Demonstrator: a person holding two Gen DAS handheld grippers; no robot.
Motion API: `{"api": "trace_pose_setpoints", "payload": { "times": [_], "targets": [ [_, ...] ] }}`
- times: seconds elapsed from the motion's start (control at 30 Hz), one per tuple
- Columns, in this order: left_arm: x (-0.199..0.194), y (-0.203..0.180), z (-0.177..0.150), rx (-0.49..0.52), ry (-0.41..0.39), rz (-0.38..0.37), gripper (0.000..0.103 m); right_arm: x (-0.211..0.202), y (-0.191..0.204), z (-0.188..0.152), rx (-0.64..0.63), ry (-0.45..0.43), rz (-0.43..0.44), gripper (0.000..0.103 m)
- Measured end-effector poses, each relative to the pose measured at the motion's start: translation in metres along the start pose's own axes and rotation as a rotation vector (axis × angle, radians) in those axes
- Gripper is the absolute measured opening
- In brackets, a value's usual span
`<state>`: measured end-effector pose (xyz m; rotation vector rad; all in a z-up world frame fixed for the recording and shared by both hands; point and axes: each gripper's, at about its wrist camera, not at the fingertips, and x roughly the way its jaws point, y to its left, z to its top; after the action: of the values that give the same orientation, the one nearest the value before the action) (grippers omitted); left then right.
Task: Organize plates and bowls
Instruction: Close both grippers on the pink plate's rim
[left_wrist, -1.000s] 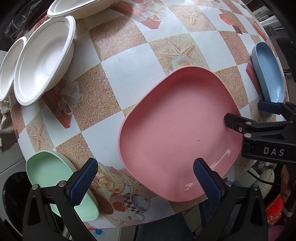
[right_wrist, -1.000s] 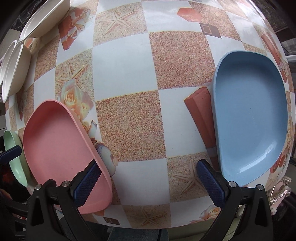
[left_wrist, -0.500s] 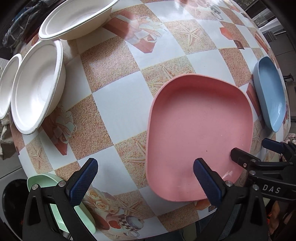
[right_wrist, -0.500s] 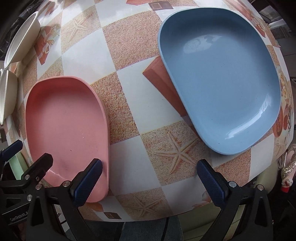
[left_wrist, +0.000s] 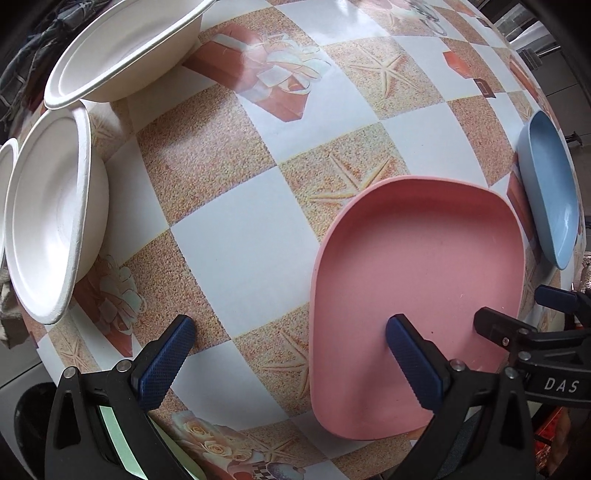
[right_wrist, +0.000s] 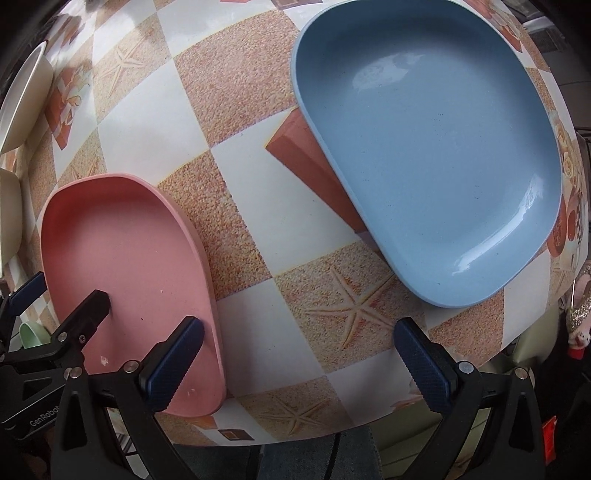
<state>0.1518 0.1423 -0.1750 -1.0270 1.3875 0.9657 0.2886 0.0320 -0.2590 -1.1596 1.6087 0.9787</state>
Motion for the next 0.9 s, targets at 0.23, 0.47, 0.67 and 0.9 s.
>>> {"api": "trace_pose_setpoints", "payload": {
  "times": [0.23,0.47,0.67,0.9],
  "targets": [
    [-0.006,-0.005,-0.001,-0.008,-0.01,0.003,0.103,-0.004,0.012,-0.011,0.019,-0.003,-0.013,0.103],
    [-0.011,0.008,-0.037,-0.014,-0.029,-0.005,0.103,-0.009,0.024,-0.012,0.024,-0.009,-0.018,0.103],
    [-0.024,0.02,-0.053,-0.028,-0.001,0.0,0.103,-0.023,0.036,-0.005,0.035,-0.022,-0.02,0.103],
    [-0.029,0.0,-0.049,0.068,-0.016,0.011,0.077,-0.04,0.068,-0.013,-0.094,-0.082,-0.015,0.069]
  ]
}}
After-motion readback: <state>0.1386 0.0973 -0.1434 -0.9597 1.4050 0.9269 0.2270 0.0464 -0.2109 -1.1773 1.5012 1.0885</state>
